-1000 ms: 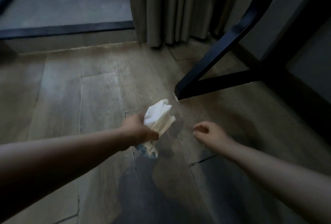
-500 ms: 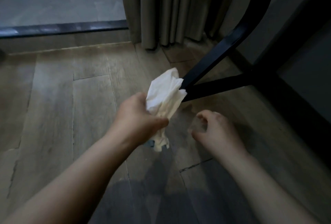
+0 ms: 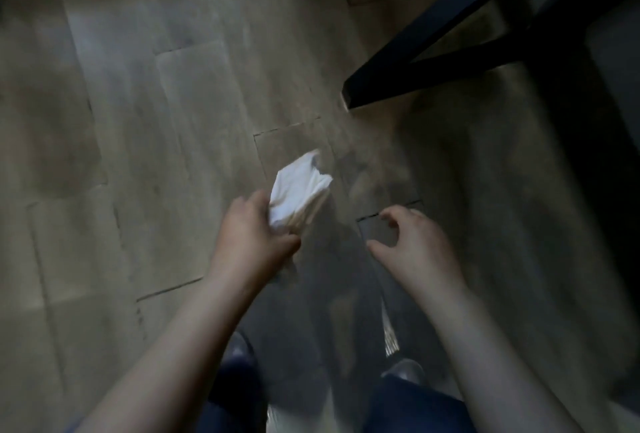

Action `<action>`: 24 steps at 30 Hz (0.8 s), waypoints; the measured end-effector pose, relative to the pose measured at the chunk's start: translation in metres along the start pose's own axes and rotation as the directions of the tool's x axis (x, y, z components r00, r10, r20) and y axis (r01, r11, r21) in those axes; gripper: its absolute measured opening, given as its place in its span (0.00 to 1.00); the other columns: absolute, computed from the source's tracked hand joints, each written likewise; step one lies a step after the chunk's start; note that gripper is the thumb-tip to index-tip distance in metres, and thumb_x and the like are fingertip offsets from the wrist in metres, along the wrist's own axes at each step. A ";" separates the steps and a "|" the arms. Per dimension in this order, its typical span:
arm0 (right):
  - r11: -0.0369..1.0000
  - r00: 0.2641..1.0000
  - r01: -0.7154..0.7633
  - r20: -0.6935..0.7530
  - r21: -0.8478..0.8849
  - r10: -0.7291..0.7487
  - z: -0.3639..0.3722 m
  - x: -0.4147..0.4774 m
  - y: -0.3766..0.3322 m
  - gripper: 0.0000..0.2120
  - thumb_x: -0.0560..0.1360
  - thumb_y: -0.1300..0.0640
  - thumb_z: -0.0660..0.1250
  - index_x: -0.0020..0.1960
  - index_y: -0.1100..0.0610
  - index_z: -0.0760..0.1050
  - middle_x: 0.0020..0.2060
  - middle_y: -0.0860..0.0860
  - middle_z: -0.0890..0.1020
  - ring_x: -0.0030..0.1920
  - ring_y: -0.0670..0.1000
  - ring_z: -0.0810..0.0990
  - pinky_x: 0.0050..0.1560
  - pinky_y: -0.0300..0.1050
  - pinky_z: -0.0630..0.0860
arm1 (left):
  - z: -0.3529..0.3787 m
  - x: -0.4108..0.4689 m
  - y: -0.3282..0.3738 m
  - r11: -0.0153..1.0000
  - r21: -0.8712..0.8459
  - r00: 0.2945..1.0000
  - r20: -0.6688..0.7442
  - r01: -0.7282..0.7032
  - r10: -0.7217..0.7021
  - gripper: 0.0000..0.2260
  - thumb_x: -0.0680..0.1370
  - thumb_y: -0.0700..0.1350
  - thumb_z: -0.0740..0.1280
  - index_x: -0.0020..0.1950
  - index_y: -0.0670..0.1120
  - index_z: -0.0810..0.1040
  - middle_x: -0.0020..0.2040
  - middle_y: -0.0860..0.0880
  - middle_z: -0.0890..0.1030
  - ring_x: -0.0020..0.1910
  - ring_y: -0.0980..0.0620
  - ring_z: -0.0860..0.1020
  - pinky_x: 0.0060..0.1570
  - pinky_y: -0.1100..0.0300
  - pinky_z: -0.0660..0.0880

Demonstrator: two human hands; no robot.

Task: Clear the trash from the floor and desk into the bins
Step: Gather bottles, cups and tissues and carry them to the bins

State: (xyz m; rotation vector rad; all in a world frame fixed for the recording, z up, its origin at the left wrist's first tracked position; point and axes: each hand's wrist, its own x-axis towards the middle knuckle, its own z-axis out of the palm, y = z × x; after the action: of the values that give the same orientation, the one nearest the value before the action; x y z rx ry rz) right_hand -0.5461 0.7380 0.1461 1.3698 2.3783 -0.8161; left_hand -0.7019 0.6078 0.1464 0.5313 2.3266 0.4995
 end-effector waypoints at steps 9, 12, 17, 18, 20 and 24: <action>0.993 0.999 0.024 -0.032 0.116 -0.020 -0.159 -0.140 -0.073 0.17 0.71 0.52 0.71 0.59 0.52 0.76 0.54 0.50 0.79 0.53 0.49 0.77 0.48 0.38 0.68 | -0.135 -0.150 0.068 0.990 -0.128 0.998 -0.007 0.067 -0.068 0.13 0.64 0.44 0.74 0.45 0.48 0.74 0.38 0.53 0.75 0.34 0.56 0.72 0.27 0.68 0.61; 0.990 0.994 0.061 -0.096 0.129 -0.049 -0.238 -0.185 -0.108 0.16 0.71 0.53 0.72 0.58 0.52 0.77 0.52 0.50 0.79 0.52 0.49 0.77 0.47 0.39 0.70 | -0.203 -0.202 0.115 0.988 -0.152 1.000 -0.017 0.012 -0.015 0.12 0.64 0.44 0.74 0.41 0.48 0.72 0.39 0.50 0.75 0.34 0.59 0.71 0.27 0.67 0.60; 0.974 0.978 0.150 -0.169 0.171 -0.121 -0.353 -0.257 -0.168 0.18 0.70 0.51 0.72 0.59 0.52 0.76 0.52 0.50 0.80 0.52 0.50 0.79 0.54 0.45 0.75 | -0.311 -0.275 0.198 0.973 -0.190 0.986 -0.122 -0.132 0.110 0.13 0.64 0.45 0.74 0.43 0.47 0.74 0.43 0.48 0.78 0.35 0.58 0.73 0.28 0.66 0.62; 0.970 0.975 0.163 -0.182 0.179 -0.130 -0.373 -0.271 -0.177 0.19 0.70 0.51 0.72 0.60 0.51 0.76 0.53 0.50 0.79 0.52 0.50 0.78 0.53 0.45 0.76 | -0.328 -0.288 0.213 0.967 -0.203 0.981 -0.149 -0.156 0.127 0.13 0.64 0.45 0.74 0.43 0.46 0.74 0.42 0.48 0.78 0.35 0.58 0.73 0.28 0.65 0.63; 0.964 0.970 0.178 -0.202 0.196 -0.138 -0.408 -0.299 -0.191 0.20 0.70 0.51 0.72 0.61 0.51 0.76 0.53 0.50 0.79 0.53 0.50 0.78 0.54 0.46 0.76 | -0.361 -0.313 0.239 0.953 -0.234 0.969 -0.201 -0.192 0.146 0.12 0.63 0.45 0.73 0.42 0.46 0.74 0.41 0.48 0.78 0.37 0.55 0.75 0.28 0.63 0.65; 0.956 0.959 0.174 -0.260 0.237 -0.110 -0.470 -0.344 -0.197 0.22 0.70 0.51 0.72 0.62 0.53 0.75 0.55 0.50 0.79 0.55 0.50 0.77 0.56 0.43 0.74 | -0.410 -0.352 0.278 0.930 -0.263 0.955 -0.214 -0.258 0.205 0.12 0.63 0.46 0.74 0.41 0.48 0.74 0.39 0.50 0.78 0.35 0.56 0.76 0.29 0.63 0.66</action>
State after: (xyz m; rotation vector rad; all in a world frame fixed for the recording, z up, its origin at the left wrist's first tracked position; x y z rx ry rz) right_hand -0.5207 0.6997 0.7595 1.4831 2.6622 -1.0869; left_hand -0.6834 0.5825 0.7532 0.6448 2.3152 1.0230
